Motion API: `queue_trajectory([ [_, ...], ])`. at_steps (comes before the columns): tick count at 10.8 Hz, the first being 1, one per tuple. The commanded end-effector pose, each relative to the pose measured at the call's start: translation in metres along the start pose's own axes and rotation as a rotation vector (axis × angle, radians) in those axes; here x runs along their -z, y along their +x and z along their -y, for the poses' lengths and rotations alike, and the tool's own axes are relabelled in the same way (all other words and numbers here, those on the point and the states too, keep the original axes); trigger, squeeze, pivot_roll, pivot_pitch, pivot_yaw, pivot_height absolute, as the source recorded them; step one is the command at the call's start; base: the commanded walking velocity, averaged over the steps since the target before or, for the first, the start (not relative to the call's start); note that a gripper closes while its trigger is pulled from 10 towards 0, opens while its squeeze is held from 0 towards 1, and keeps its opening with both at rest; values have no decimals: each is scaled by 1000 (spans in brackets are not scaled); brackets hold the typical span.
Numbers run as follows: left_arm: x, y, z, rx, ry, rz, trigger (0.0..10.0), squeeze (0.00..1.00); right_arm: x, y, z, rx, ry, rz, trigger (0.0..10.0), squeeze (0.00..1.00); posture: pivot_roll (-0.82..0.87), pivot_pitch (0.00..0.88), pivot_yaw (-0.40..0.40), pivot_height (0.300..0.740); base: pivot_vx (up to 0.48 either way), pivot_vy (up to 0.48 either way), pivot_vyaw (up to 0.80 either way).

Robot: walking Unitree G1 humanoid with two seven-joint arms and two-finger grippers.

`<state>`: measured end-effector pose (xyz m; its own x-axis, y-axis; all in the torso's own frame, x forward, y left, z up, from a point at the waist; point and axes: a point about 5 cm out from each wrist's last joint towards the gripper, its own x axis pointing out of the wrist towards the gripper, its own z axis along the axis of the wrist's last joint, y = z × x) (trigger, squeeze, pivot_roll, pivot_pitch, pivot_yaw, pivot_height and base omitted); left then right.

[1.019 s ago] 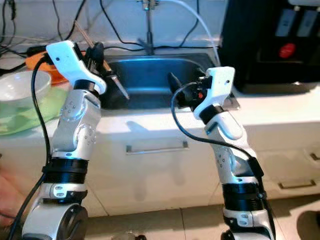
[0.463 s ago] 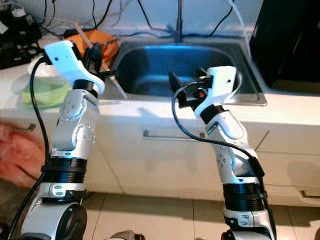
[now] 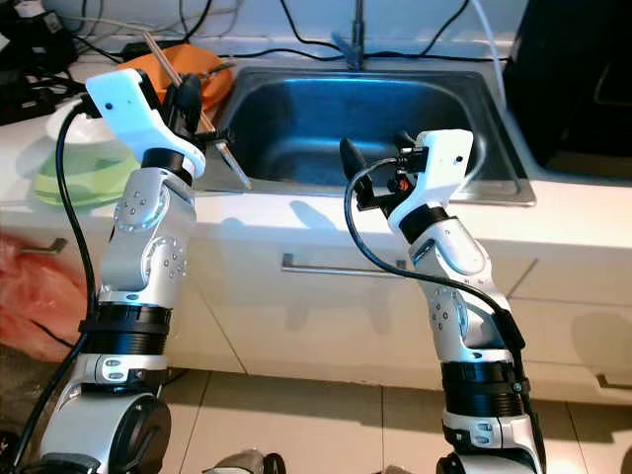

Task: Kitchen organization

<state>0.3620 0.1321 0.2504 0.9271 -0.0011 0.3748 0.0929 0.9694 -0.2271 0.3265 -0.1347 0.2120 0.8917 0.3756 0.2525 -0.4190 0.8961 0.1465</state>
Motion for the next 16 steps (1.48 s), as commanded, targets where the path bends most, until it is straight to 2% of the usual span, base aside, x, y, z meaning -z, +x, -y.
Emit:
queue_trajectory([
  [1,-1,1,-2,-3,6,-3,0,0,-8,1,-1,0,-4,35,10000,792,4,28,45,740,300,0,0],
  [10,2,-3,-5,-15,16,-19,0,0,-2,-2,-4,-21,-10,6,10000,788,7,45,39,740,315,0,0],
  [16,3,-3,-6,-18,21,-27,0,0,0,-2,-4,-23,-11,-2,10000,792,6,49,41,740,439,0,0],
])
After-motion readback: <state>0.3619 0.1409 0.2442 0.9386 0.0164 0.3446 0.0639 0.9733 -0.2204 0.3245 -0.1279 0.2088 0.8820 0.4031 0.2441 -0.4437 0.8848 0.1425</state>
